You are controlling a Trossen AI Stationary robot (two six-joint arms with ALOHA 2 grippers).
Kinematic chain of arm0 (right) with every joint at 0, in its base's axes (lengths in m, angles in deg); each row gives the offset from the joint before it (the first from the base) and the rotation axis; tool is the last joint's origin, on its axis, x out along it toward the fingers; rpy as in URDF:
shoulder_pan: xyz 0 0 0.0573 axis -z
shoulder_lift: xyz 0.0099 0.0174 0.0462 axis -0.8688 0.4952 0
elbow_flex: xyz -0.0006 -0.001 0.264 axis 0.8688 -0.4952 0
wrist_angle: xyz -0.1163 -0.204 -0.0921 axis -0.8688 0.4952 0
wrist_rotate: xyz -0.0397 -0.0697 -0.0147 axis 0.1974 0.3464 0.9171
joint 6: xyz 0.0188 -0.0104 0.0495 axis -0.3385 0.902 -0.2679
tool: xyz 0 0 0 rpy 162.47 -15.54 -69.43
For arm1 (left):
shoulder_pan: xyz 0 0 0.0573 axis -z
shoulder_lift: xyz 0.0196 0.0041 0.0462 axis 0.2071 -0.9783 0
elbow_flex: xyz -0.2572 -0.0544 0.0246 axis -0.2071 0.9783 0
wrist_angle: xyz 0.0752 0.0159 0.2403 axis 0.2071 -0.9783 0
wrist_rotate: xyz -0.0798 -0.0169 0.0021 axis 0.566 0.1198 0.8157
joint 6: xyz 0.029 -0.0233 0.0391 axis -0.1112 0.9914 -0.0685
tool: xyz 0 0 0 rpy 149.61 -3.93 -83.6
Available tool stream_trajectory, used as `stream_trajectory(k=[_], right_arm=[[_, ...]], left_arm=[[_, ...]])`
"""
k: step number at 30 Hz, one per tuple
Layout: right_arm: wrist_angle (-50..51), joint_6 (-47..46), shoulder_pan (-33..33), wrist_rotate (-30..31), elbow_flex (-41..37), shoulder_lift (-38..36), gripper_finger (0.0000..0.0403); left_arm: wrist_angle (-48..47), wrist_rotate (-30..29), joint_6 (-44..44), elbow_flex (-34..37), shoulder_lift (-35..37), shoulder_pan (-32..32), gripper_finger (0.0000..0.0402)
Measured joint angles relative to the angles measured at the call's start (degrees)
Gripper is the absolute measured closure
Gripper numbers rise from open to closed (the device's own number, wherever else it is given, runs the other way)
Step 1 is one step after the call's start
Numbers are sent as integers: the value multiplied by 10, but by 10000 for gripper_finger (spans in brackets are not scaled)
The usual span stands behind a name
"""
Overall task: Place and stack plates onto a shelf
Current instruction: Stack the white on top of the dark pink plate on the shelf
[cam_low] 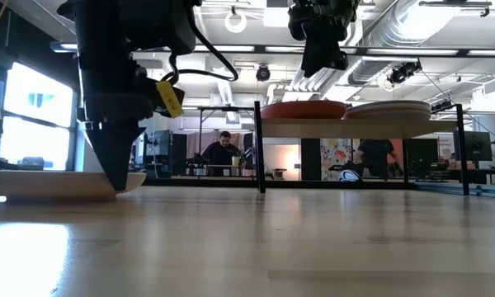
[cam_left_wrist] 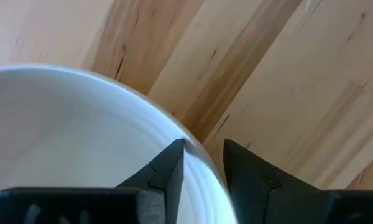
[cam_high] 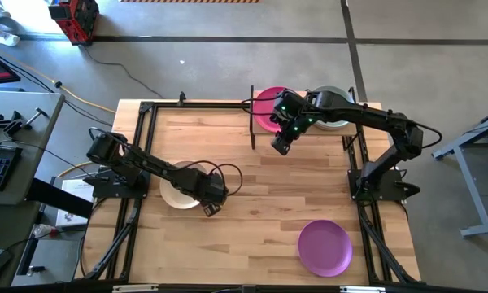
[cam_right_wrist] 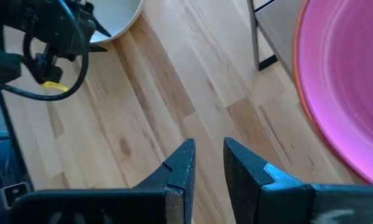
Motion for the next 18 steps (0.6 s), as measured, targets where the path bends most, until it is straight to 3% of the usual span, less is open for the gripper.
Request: stream_trajectory(k=[11,18], right_arm=[[0,0,0,8,0,0,341],[0,0,0,9,0,0,341]], left_arm=[[-2,9,-70,-1,1,-2,388],[-10,7,-121,-1,2,2,396]])
